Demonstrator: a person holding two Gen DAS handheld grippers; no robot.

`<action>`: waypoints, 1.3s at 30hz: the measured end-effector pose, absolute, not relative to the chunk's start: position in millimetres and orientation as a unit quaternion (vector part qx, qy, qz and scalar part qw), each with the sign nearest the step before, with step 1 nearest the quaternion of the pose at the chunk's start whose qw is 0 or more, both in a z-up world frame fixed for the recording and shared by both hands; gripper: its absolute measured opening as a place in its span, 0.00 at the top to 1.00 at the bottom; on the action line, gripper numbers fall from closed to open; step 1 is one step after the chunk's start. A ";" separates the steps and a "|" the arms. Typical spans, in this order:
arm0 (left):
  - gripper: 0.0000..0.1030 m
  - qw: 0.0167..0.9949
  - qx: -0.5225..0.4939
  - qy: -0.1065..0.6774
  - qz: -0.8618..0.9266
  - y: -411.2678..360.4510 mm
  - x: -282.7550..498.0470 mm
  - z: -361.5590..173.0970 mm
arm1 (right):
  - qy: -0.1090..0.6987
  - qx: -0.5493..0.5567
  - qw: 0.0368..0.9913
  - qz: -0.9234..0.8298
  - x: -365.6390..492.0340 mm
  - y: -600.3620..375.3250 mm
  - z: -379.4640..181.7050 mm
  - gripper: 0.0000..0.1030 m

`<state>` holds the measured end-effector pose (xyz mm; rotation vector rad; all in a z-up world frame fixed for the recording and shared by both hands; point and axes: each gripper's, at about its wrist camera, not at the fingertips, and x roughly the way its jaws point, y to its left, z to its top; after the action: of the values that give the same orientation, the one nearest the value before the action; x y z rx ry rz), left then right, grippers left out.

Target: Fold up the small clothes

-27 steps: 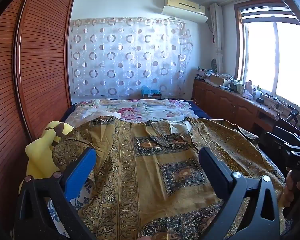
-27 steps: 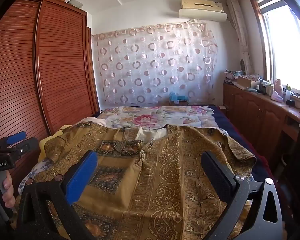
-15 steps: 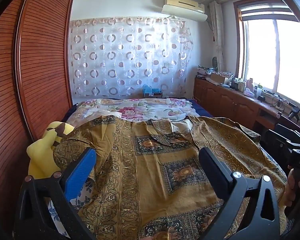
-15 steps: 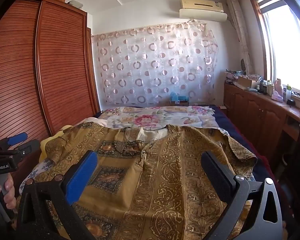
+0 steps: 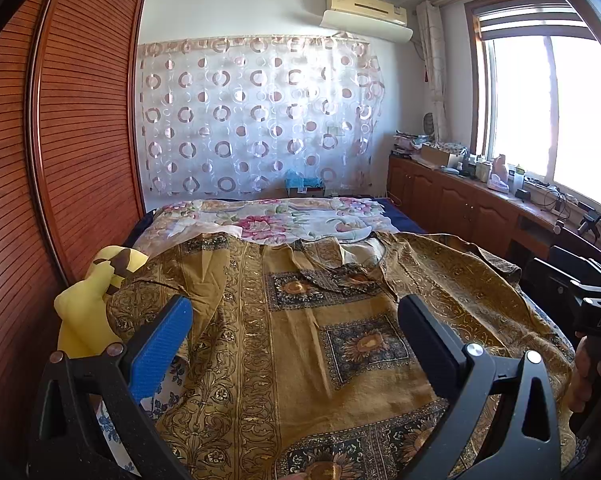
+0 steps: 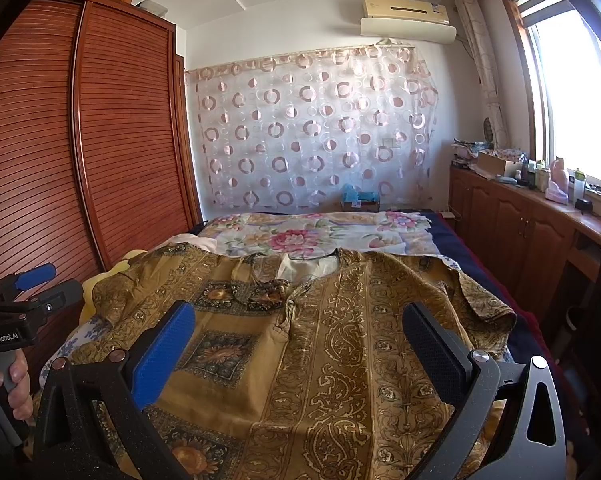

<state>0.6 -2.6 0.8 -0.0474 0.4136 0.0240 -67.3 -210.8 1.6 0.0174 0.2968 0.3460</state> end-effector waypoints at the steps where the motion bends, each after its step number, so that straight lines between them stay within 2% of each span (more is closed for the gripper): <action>1: 0.00 0.978 -0.023 0.205 0.012 -2.7 0.4 0.8 | 0.147 0.009 0.974 0.172 -67.5 -210.5 1.6 0.00; 39: 0.00 0.979 -0.015 0.201 0.013 -9.1 -2.2 1.6 | 0.146 0.011 0.974 0.172 -69.1 -209.3 2.9 0.00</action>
<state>-2.2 -9.1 1.6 -0.0311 0.4042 0.0263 -69.1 -209.3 2.9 0.0218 0.2955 0.3473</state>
